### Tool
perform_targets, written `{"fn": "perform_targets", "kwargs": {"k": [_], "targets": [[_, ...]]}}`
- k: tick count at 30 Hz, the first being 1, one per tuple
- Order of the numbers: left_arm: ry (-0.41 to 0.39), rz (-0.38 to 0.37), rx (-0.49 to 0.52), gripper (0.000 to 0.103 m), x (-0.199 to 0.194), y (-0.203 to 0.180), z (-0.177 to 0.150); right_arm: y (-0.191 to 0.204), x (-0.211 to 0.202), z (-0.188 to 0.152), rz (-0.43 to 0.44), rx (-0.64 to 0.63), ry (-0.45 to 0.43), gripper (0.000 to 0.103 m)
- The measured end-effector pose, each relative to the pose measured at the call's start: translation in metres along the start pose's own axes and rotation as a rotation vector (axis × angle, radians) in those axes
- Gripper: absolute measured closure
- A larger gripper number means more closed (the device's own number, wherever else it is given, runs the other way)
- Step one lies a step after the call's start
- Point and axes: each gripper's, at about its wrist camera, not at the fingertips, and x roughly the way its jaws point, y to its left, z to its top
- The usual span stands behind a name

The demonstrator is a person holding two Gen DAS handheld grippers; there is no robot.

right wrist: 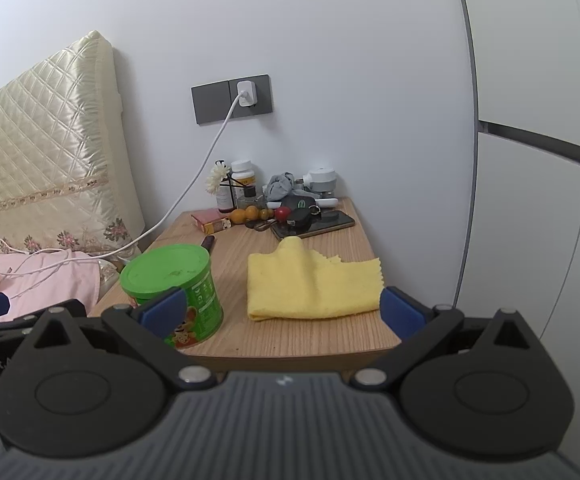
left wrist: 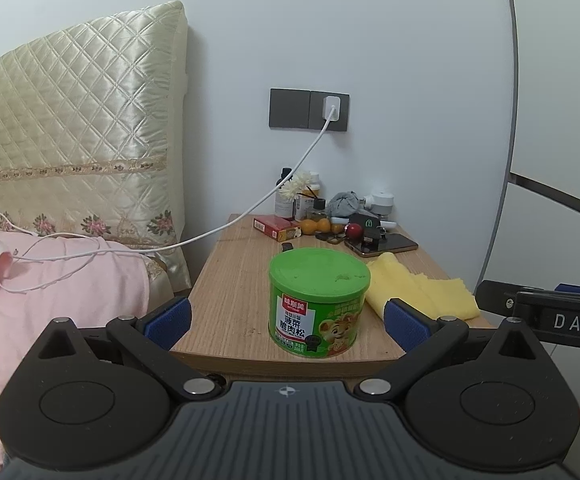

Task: Clean container
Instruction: 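Move both tools toward the green canister and yellow cloth on the table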

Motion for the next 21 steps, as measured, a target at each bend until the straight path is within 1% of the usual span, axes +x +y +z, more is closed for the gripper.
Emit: {"fn": "perform_targets", "kwargs": {"k": [6, 11, 15, 19, 21], "targets": [[0.001, -0.011, -0.008, 0.0, 0.0, 0.001, 0.002, -0.008, 0.004, -0.001, -0.014, 0.015, -0.009, 0.0], [0.0, -0.014, 0.002, 0.0, 0.003, 0.0, -0.002, -0.003, 0.011, -0.005, -0.024, 0.008, 0.015, 0.0], [0.011, -0.018, 0.007, 0.0, 0.006, 0.002, -0.006, -0.008, 0.018, -0.008, -0.016, 0.032, 0.028, 0.0], [0.031, -0.021, -0.001, 0.0, 0.012, 0.019, -0.001, -0.008, 0.022, -0.013, -0.03, 0.027, 0.025, 0.0], [0.03, -0.016, -0.009, 0.0, 0.015, 0.025, -0.002, -0.01, 0.024, -0.014, 0.005, 0.034, 0.026, 0.0]]}}
